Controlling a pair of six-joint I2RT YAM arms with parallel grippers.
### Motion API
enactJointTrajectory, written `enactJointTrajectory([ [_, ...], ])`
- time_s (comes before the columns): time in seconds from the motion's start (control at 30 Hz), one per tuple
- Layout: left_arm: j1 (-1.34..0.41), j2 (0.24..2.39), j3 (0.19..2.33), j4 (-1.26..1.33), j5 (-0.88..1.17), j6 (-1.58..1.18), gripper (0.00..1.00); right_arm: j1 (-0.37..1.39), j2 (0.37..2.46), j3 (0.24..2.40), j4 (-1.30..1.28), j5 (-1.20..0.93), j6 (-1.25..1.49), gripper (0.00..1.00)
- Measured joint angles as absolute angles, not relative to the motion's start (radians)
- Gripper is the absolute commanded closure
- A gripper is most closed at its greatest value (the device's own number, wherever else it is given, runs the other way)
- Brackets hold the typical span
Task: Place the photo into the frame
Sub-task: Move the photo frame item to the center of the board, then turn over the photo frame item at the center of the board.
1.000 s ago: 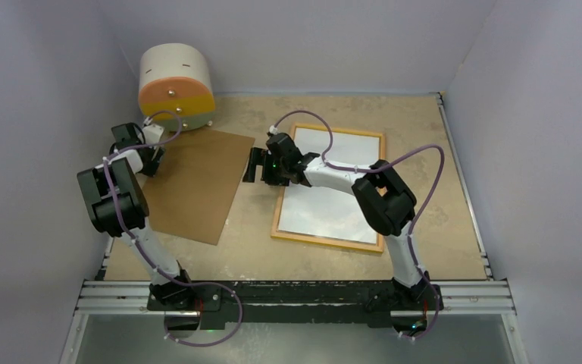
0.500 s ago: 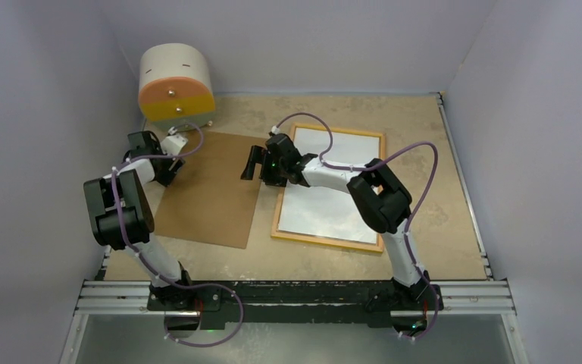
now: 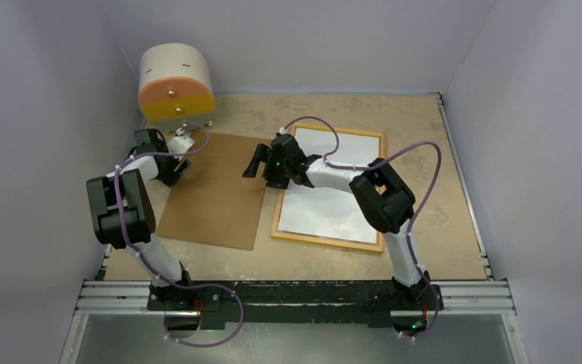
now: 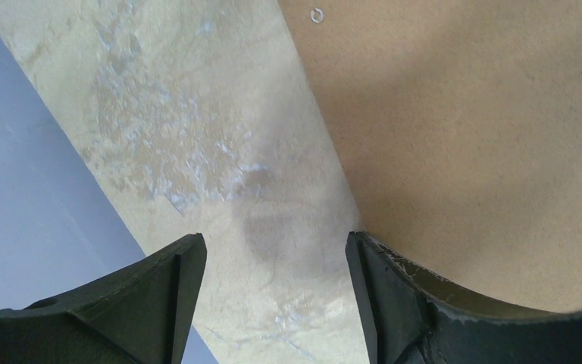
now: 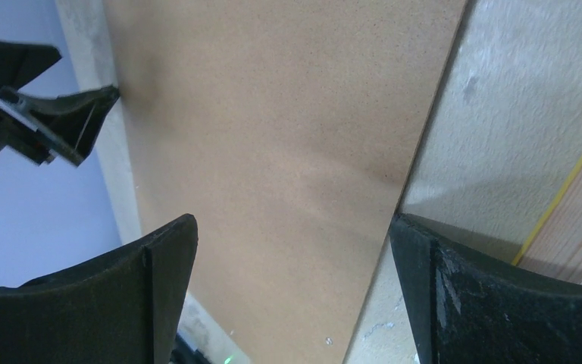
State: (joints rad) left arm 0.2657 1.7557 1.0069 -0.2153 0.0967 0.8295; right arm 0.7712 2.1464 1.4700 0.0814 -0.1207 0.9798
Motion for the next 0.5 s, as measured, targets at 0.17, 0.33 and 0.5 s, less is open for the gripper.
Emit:
enactJointTrajectory([
  [0.17,0.261,1.798,1.06,-0.235,0.102,0.829,0.27,0.756,2.106,1.351,0.215,-0.244,1.066,0.05],
  [0.33,0.259,1.821,1.087,-0.235,0.103,0.834,0.26,0.758,2.084,1.243,0.384,-0.368,1.167,0.07],
  [0.5,0.262,1.834,1.1,-0.223,0.093,0.859,0.28,0.757,2.072,1.159,0.6,-0.461,1.297,0.09],
])
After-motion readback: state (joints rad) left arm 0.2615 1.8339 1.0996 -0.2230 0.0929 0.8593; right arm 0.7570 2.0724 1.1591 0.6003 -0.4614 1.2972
